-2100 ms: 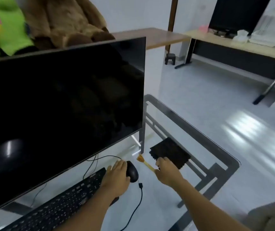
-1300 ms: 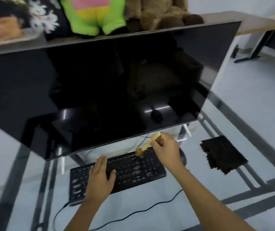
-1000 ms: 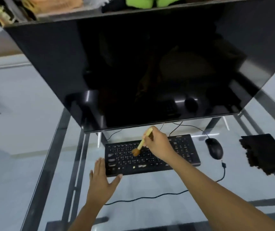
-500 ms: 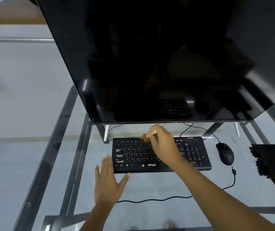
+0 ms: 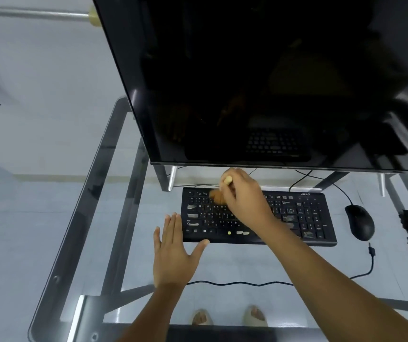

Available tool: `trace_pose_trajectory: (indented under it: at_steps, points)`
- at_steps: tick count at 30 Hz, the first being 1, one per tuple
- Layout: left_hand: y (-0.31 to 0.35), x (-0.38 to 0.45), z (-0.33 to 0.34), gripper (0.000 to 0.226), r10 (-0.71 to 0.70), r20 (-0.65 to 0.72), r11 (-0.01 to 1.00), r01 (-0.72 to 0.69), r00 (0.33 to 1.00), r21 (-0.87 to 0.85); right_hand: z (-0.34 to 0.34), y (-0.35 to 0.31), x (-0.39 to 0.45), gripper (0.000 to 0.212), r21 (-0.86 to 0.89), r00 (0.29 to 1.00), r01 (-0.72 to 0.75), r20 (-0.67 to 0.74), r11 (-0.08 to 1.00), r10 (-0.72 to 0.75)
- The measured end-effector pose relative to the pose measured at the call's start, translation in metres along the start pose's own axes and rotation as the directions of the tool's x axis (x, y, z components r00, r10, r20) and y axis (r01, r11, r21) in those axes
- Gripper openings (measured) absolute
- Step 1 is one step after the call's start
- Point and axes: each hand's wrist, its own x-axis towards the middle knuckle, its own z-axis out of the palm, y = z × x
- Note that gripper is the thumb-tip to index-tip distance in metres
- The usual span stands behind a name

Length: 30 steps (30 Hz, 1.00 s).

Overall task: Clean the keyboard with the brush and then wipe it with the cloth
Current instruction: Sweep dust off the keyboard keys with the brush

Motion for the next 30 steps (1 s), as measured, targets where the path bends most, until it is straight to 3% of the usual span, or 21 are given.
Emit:
trace_pose_trajectory:
  at_steps: [2,4,6,10,12,14,16,18,20,22,24,26,28,30]
  points:
    - [0.0,0.0,0.001,0.094,-0.002,-0.006,1.0,0.002,1.0,0.0,0.0,0.0,0.005,0.004,0.041,0.998,0.006,-0.066,0.999,-0.003]
    - [0.0,0.001,0.001,0.094,-0.001,-0.007,1.0,0.001,1.0,0.006,0.003,-0.003,0.009,0.007,0.078,1.0,-0.018,0.004,0.997,0.018]
    - [0.0,0.0,0.002,0.094,-0.002,-0.006,1.0,0.002,1.0,0.013,0.008,-0.005,0.01,0.009,0.01,0.998,0.024,0.066,1.0,-0.024]
    - [0.002,0.001,0.002,0.095,-0.005,-0.011,1.0,0.005,1.0,0.009,0.013,-0.009,0.018,0.006,0.103,0.994,0.037,-0.105,0.994,-0.026]
    - [0.002,0.002,0.001,0.095,-0.013,-0.009,1.0,0.013,1.0,0.013,0.016,-0.016,0.021,0.003,0.144,1.0,0.013,-0.01,0.989,-0.012]
    - [0.001,0.001,0.001,0.094,-0.017,-0.006,1.0,0.017,1.0,0.014,0.021,-0.015,0.022,0.003,0.079,0.995,0.003,0.096,0.997,-0.01]
    - [0.001,0.001,0.0,0.094,-0.016,-0.004,1.0,0.016,1.0,0.004,0.019,-0.009,0.024,0.002,0.031,0.999,-0.021,0.032,0.999,0.02]
    - [0.003,0.002,0.0,0.094,-0.017,-0.003,1.0,0.017,1.0,-0.002,0.009,-0.003,0.024,0.003,0.106,0.996,-0.082,-0.036,0.991,0.086]
    - [0.002,0.003,0.0,0.095,-0.022,0.002,1.0,0.022,1.0,-0.006,-0.001,0.002,0.015,0.005,0.198,0.983,-0.182,0.055,0.963,0.174]
    - [0.001,0.002,0.0,0.095,-0.026,0.008,1.0,0.026,1.0,-0.002,-0.009,0.008,0.004,0.007,0.128,0.971,-0.203,0.151,0.971,0.184]
    - [0.001,0.001,0.0,0.095,-0.023,0.008,1.0,0.023,1.0,-0.005,-0.016,0.014,-0.002,0.007,0.023,0.984,-0.174,0.033,0.984,0.173]
    - [0.001,0.001,0.001,0.095,-0.017,-0.008,1.0,0.017,1.0,-0.008,-0.021,0.004,-0.007,0.007,0.036,0.983,-0.162,-0.076,0.986,0.164]
    - [0.0,0.002,0.001,0.096,-0.008,-0.023,1.0,0.008,1.0,-0.009,-0.014,-0.018,-0.018,0.008,0.164,0.987,-0.162,0.026,0.973,0.16]
    - [0.0,0.001,0.001,0.099,0.004,-0.026,1.0,-0.004,1.0,-0.025,0.001,-0.036,-0.034,0.007,0.226,0.963,-0.166,0.245,0.96,0.109]
